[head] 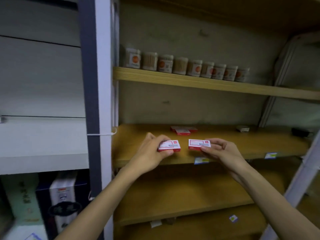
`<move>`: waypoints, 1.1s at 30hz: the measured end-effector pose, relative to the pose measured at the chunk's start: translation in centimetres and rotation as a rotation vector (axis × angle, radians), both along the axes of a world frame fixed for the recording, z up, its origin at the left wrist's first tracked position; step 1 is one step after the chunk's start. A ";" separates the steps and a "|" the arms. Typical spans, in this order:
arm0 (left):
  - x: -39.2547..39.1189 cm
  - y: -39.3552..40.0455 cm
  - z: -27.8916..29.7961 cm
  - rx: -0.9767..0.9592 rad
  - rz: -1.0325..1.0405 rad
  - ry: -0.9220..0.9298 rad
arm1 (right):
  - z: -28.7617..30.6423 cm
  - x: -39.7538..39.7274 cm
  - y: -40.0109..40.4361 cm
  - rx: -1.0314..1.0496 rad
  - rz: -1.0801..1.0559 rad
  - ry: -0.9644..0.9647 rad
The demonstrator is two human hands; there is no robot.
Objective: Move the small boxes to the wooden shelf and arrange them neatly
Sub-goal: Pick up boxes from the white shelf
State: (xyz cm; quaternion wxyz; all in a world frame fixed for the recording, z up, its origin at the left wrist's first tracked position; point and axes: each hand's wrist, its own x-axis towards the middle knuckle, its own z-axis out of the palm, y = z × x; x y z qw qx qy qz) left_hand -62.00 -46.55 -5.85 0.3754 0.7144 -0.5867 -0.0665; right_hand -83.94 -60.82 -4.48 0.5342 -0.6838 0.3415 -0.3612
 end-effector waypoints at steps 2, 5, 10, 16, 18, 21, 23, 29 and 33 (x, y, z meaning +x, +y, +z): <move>-0.2 -2.4 0.0 0.047 0.058 -0.004 | -0.1 -0.4 -3.0 -0.038 -0.031 0.074; -0.1 -5.1 -0.1 0.106 0.117 -0.020 | -0.4 -0.5 -7.2 -0.087 -0.046 0.153; -0.3 -8.3 -0.5 0.221 0.233 -0.044 | -0.9 0.9 -14.1 -0.289 -0.033 0.363; -0.2 -10.9 -0.2 0.263 0.345 -0.061 | -1.3 3.4 -19.2 -0.412 -0.027 0.488; -0.4 -11.8 0.0 0.267 0.368 -0.064 | -1.6 4.1 -20.5 -0.433 -0.018 0.522; -0.8 -13.2 0.1 0.283 0.374 -0.055 | -2.0 5.1 -22.0 -0.474 -0.024 0.539; -1.0 -14.3 0.1 0.288 0.372 -0.050 | -2.2 5.7 -22.5 -0.489 -0.040 0.532; -1.2 -17.0 -0.6 0.286 0.395 -0.057 | -2.5 6.9 -22.6 -0.620 -0.028 0.540; -1.0 -18.5 -1.2 0.233 0.419 -0.078 | -2.4 6.9 -22.5 -0.659 0.008 0.544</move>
